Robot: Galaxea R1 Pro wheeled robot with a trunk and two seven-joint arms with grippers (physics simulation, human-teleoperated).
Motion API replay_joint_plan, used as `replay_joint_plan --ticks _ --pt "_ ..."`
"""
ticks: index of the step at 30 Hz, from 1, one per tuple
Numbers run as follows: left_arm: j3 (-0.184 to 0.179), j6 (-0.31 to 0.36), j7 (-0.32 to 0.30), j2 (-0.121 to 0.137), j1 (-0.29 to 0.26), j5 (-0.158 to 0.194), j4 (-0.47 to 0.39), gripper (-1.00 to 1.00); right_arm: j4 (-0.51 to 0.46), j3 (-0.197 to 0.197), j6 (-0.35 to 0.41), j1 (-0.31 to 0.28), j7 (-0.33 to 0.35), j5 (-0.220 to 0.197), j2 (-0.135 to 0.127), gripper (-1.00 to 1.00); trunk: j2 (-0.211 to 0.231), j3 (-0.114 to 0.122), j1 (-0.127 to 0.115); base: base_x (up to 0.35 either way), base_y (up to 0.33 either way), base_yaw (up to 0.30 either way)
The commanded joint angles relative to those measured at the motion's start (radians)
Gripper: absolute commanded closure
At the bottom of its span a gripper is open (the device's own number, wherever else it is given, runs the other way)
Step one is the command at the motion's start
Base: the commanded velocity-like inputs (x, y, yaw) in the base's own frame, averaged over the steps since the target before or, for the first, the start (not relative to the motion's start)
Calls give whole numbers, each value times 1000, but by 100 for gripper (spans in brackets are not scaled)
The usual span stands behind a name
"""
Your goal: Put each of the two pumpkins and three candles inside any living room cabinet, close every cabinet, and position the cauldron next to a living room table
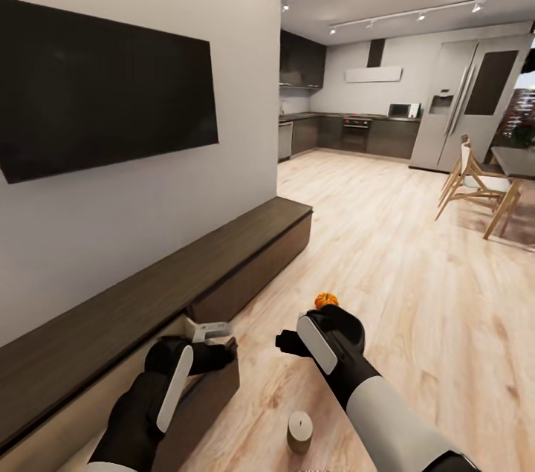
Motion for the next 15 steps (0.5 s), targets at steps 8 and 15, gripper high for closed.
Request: replay_joint_plan --ticks 8,15 --pt "0 4 8 0 0 9 -1 -100 0 3 0 -1 -10 -10 0 -100 -1 -1 0 0 0 -293" --pt "1 3 7 0 0 10 -1 -100 0 3 0 -1 -10 -10 0 -100 -1 -1 0 0 0 -293"
